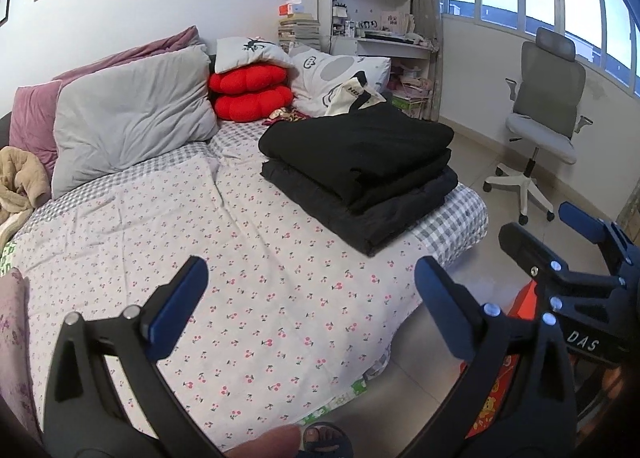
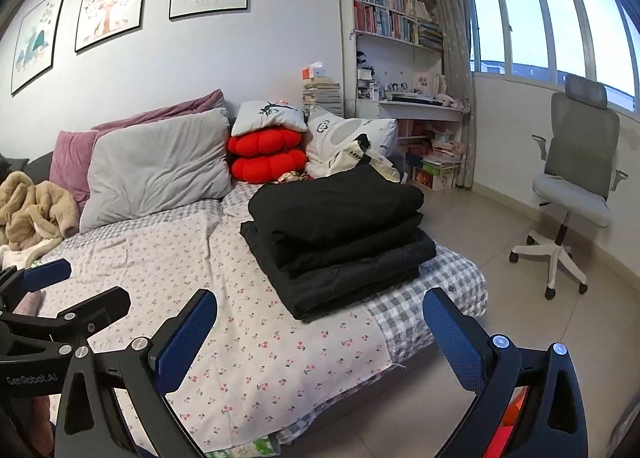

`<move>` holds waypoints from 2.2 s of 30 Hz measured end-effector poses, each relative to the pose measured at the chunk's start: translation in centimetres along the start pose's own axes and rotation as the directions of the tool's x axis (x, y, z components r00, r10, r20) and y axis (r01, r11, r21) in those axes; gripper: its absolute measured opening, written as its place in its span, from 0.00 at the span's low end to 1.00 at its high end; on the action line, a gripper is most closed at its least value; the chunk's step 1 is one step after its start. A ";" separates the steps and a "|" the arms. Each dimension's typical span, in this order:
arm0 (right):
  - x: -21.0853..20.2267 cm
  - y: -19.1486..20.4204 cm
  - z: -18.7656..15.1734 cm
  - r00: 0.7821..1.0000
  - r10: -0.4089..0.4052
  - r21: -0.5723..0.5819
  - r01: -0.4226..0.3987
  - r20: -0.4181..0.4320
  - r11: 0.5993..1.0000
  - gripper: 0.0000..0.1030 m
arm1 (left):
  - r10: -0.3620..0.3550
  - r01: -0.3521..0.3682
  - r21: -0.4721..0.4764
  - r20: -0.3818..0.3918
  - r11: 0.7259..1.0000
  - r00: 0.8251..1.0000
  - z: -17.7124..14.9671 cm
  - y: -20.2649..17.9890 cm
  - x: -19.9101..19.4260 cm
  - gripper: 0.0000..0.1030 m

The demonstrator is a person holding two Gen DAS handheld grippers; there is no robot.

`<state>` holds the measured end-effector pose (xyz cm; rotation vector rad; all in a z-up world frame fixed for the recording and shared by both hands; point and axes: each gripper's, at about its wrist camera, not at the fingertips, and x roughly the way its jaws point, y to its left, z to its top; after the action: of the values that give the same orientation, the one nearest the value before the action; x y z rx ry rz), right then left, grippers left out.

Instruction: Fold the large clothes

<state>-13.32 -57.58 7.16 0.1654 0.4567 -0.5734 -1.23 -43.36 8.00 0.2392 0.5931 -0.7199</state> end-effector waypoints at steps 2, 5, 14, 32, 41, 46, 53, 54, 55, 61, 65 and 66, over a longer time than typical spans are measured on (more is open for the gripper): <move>0.2 -0.1 0.0 1.000 0.008 0.004 -0.008 -0.008 1.000 1.00 | 0.002 -0.002 -0.003 -0.009 1.000 1.000 -0.1 0.1 0.3 1.00; 0.6 -0.5 -0.1 1.000 0.011 0.002 -0.011 -0.013 1.000 1.00 | 0.007 -0.007 -0.010 -0.021 1.000 1.000 0.0 0.2 0.8 1.00; 1.7 -0.9 -0.1 1.000 0.009 0.007 -0.009 -0.029 1.000 1.00 | -0.002 0.001 -0.005 -0.047 1.000 0.999 0.2 -0.4 2.1 1.00; 2.5 -1.5 -0.4 0.999 -0.003 0.017 0.003 -0.053 1.000 1.00 | -0.021 0.020 -0.005 -0.060 1.000 0.998 0.7 -0.7 3.0 1.00; 2.4 -1.5 -0.5 0.998 -0.001 0.017 0.002 -0.056 1.000 1.00 | -0.024 0.023 -0.005 -0.070 1.000 0.997 0.5 -0.4 3.5 1.00; 2.5 -1.5 -0.6 0.998 -0.002 0.015 0.003 -0.057 1.000 1.00 | -0.024 0.023 -0.008 -0.077 1.000 0.997 0.3 -0.1 3.7 1.00; 2.7 -1.7 -0.6 0.998 -0.001 0.014 0.002 -0.059 1.000 1.00 | -0.020 0.020 -0.005 -0.080 1.000 0.997 0.3 -0.1 3.7 1.00; 2.7 -1.6 -0.5 0.998 -0.002 0.015 0.003 -0.059 1.000 1.00 | -0.020 0.020 -0.006 -0.081 1.000 0.997 0.3 -0.1 3.8 1.00; 2.7 -1.6 -0.6 0.998 -0.003 0.014 0.004 -0.059 1.000 1.00 | -0.019 0.019 -0.005 -0.082 1.000 0.996 0.2 -0.1 3.8 1.00; 2.9 -1.7 -0.4 0.998 -0.004 0.013 0.005 -0.059 1.000 1.00 | -0.030 0.030 0.000 -0.095 1.000 0.995 0.1 -0.1 4.0 1.00; 3.1 -1.8 -1.0 0.998 -0.006 0.016 0.007 -0.062 1.000 1.00 | -0.030 0.030 0.001 -0.096 1.000 0.995 0.1 -0.1 4.1 1.00; 3.1 -1.8 -1.0 0.998 -0.005 0.015 0.006 -0.062 1.000 1.00 | -0.032 0.032 0.001 -0.096 0.999 0.995 0.1 -0.1 4.1 1.00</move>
<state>-12.39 -60.32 4.77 0.1970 0.5134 -0.5787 1.19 -45.71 5.71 0.2679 0.6889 -0.7427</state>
